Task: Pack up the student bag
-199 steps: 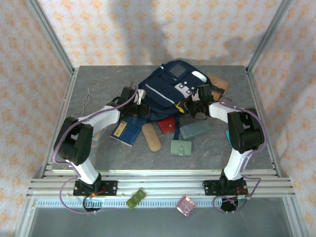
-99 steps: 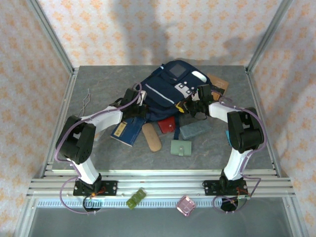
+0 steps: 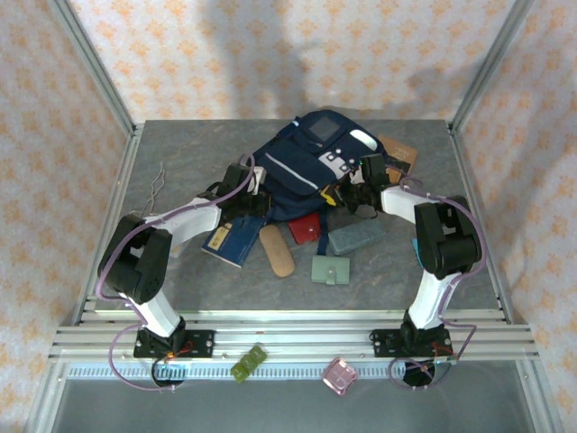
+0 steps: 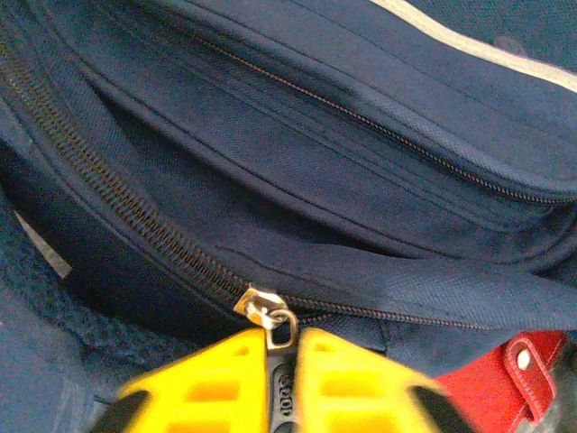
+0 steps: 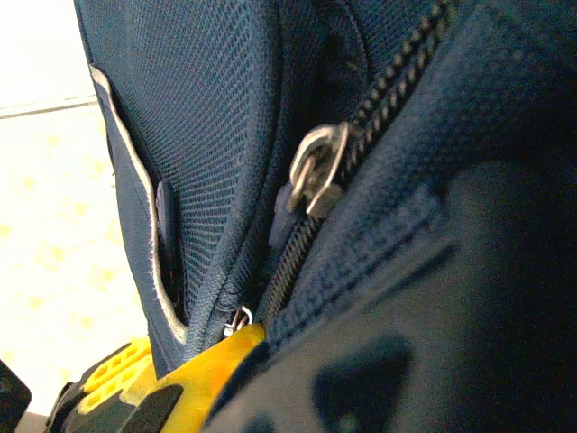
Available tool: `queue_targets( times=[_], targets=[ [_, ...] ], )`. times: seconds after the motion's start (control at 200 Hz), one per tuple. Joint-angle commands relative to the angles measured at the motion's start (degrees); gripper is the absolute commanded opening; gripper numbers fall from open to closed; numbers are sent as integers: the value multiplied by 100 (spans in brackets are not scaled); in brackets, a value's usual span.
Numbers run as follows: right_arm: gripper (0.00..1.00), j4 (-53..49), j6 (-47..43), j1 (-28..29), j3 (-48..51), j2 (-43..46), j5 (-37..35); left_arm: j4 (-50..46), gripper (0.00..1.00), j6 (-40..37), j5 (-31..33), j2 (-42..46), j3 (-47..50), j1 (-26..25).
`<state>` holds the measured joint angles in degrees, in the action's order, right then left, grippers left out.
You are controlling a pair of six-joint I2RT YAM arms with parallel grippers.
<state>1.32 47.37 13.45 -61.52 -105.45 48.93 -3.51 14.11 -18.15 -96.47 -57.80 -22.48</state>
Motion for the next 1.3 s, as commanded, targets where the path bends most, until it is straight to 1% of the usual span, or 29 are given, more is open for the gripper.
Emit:
queue_targets(
  times=[0.0,0.17,0.275,0.37,0.475,0.571,0.631,0.721,0.751,0.771,0.791,0.871,0.936,1.006,1.031,1.061,1.086,1.116,1.151,1.246,1.296],
  targets=[
    [0,448,52,2,-264,-70,-94,10,0,56,38,-87,36,-15],
    [0,439,57,7,-271,-55,-105,-38,0,104,180,-21,56,-20],
    [0,445,61,7,-270,-67,-110,89,1,168,13,207,216,-19],
    [0,457,70,1,-262,-72,-110,193,10,260,-336,332,316,-19],
    [0,483,79,8,-255,-72,-103,350,26,360,-441,301,409,-17],
    [0,483,81,7,-247,-68,-101,381,28,389,-483,181,400,-18],
    [0,483,79,0,-238,-67,-111,407,27,408,-461,138,396,-20],
    [0,498,93,3,-229,-49,-120,429,21,400,-258,91,383,-19],
    [0,513,101,6,-220,-46,-112,417,17,391,-174,71,367,-27],
    [0,522,108,-4,-219,-46,-119,400,12,383,-141,59,346,-28],
    [0,531,105,0,-212,-46,-120,388,8,372,-109,45,331,-29],
    [0,540,122,1,-203,-47,-116,320,2,319,107,31,263,-129],
    [0,563,140,2,-185,-47,-116,240,1,296,343,46,216,-240],
    [0,579,147,8,-177,-47,-119,235,0,315,400,73,208,-283],
    [0,580,149,7,-176,-49,-110,249,1,333,381,76,212,-283],
    [0,580,149,6,-170,-48,-108,277,5,358,321,104,224,-280],
    [0,577,149,1,-168,-46,-111,320,10,385,277,120,248,-276],
    [0,588,154,3,-168,-48,-101,381,18,433,218,156,278,-282],
    [0,588,162,3,-168,-46,-103,481,24,481,140,191,329,-281],
    [0,588,158,5,-168,-42,-100,735,33,625,-99,236,416,-283],
    [0,596,158,0,-168,-30,-107,838,34,695,-160,231,444,-281]
  ],
)
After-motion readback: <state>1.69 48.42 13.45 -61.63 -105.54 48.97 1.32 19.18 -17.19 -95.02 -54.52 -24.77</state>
